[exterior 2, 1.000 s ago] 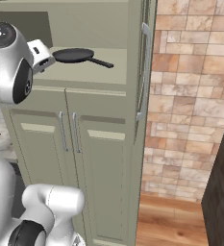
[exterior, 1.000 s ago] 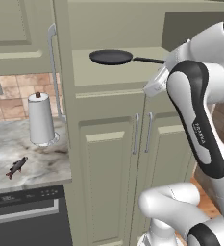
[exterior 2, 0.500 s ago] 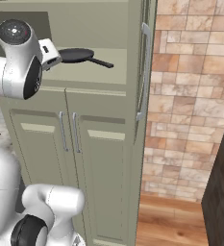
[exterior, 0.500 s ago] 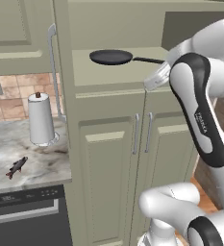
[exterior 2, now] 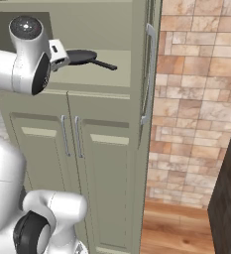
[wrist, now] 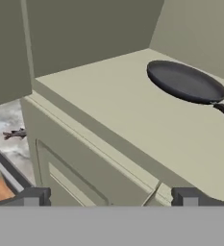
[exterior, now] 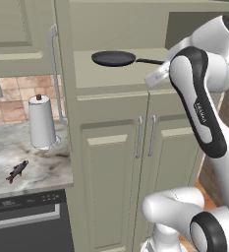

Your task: Retrieve the pan from the cabinet, then place the raw meat into the pan to avoid contamination.

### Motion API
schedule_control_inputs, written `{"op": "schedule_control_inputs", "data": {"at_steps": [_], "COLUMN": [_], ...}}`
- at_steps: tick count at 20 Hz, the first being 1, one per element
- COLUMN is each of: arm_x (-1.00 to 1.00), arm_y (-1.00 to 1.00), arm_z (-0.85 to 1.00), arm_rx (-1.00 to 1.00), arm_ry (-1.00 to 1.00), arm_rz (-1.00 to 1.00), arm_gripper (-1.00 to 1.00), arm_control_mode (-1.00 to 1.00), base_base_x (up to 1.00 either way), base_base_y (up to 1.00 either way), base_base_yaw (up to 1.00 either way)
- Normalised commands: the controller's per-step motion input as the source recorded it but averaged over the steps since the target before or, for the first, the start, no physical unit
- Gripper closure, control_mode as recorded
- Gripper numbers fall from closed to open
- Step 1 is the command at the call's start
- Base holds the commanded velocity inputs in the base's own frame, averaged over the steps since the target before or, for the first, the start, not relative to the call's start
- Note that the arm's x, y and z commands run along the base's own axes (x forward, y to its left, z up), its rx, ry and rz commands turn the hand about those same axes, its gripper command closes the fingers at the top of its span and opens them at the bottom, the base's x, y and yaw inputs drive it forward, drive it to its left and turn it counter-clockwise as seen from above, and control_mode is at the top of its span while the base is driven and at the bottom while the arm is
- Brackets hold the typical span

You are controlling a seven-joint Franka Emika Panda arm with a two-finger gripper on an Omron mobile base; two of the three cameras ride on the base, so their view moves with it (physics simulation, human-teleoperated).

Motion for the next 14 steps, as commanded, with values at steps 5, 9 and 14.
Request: {"op": "schedule_control_inputs", "data": {"at_steps": [5,9,14], "arm_x": [0.21,0.21,0.21], "arm_y": [-0.06,-0.11,-0.12], "arm_z": [0.0,0.0,0.0], "arm_rx": [0.01,0.01,0.01], "arm_ry": [0.05,0.04,0.03], "arm_rz": [-0.04,-0.03,-0.02], "arm_gripper": [-1.0,-1.0,-1.0], "arm_control_mode": [-1.0,-1.0,-1.0], "base_base_x": [0.0,0.0,0.0], "base_base_y": [0.0,0.0,0.0], "base_base_yaw": [0.0,0.0,0.0]}}
